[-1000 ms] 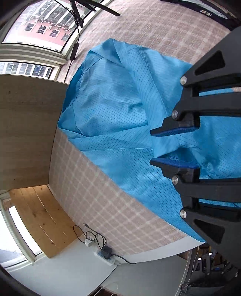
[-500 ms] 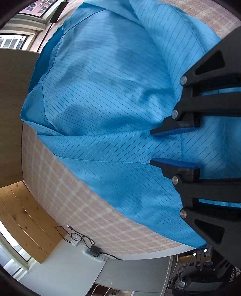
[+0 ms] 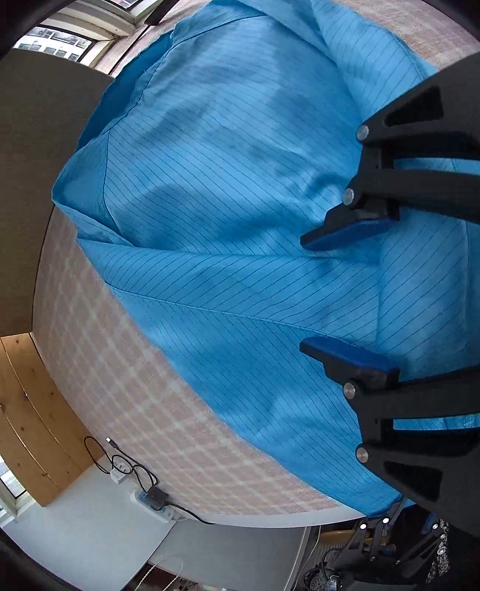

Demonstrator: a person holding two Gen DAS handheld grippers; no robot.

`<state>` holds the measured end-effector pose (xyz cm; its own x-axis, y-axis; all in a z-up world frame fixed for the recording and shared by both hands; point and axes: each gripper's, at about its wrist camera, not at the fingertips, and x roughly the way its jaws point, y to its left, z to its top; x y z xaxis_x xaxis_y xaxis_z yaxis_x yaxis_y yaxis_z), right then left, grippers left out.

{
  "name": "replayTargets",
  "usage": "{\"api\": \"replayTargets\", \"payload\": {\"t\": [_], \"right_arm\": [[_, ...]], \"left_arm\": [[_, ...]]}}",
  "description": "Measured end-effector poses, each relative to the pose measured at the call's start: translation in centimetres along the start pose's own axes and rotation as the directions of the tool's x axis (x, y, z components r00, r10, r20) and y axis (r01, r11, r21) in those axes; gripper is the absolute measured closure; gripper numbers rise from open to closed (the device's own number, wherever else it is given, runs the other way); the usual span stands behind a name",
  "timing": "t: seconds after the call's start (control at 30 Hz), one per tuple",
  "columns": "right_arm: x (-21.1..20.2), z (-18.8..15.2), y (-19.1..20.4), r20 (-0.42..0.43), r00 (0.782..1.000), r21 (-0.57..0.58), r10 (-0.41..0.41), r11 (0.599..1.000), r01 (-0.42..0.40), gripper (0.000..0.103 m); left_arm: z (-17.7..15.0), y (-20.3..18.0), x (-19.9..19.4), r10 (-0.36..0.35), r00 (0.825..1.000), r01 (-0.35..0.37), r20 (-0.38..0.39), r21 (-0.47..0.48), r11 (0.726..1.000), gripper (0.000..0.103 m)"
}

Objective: Fold clothes

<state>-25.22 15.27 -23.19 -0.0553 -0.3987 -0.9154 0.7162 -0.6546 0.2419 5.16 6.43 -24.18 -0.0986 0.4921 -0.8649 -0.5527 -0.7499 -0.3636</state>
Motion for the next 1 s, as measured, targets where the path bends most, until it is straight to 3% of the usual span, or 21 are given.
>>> {"api": "replayTargets", "payload": {"t": [0.03,0.07,0.17,0.4,0.53,0.6,0.7,0.77,0.83,0.93,1.0], "right_arm": [[-0.1,-0.2,0.0,-0.007,1.0,0.0,0.002,1.0,-0.002,0.082],[-0.1,-0.4,0.0,-0.012,1.0,0.001,0.004,1.0,-0.004,0.101],[-1.3,-0.7,0.8,0.037,0.999,-0.011,-0.009,1.0,0.01,0.101],[-3.6,0.7,2.1,0.139,0.977,-0.057,-0.164,0.983,0.173,0.102],[-1.1,1.3,1.7,0.076,0.963,-0.091,-0.258,0.96,0.264,0.102],[0.5,0.9,1.7,0.035,0.947,-0.126,-0.32,0.938,0.322,0.102],[0.1,1.0,1.5,0.054,0.935,-0.112,-0.352,0.928,0.356,0.101],[-1.4,1.0,1.4,0.065,0.904,-0.082,-0.422,0.901,0.427,0.1],[-4.8,0.3,2.0,0.134,0.886,-0.029,-0.443,0.892,0.451,0.096],[-9.9,-2.9,4.2,0.233,0.923,0.072,-0.307,0.952,0.298,0.096],[-8.9,-4.9,8.3,0.225,0.954,0.078,-0.198,0.98,0.184,0.096]], "left_arm": [[0.0,0.0,0.0,0.002,1.0,-0.002,-0.002,0.002,1.0,0.055],[0.1,-0.1,0.0,0.003,1.0,-0.003,-0.004,0.0,1.0,0.055],[0.2,-0.2,0.1,0.001,1.0,-0.001,-0.015,-0.006,1.0,0.055],[1.3,-0.7,-0.6,-0.011,1.0,0.011,0.008,0.002,1.0,0.055],[1.8,-0.7,0.5,-0.022,1.0,0.023,-0.013,0.015,1.0,0.054],[1.7,-0.9,0.9,-0.026,1.0,0.026,-0.004,0.032,0.999,0.051],[1.9,-1.3,1.2,-0.03,0.999,0.031,-0.01,0.043,0.999,0.049],[1.9,-1.4,1.3,-0.042,0.999,0.042,-0.006,0.039,0.998,0.049],[1.8,-1.4,1.3,-0.045,0.999,0.045,0.006,0.04,0.998,0.049],[1.6,-1.6,1.4,-0.036,0.999,0.035,0.035,0.046,0.998,0.049],[1.5,-1.7,1.4,-0.029,0.998,0.027,0.049,0.039,0.999,0.049]]}}
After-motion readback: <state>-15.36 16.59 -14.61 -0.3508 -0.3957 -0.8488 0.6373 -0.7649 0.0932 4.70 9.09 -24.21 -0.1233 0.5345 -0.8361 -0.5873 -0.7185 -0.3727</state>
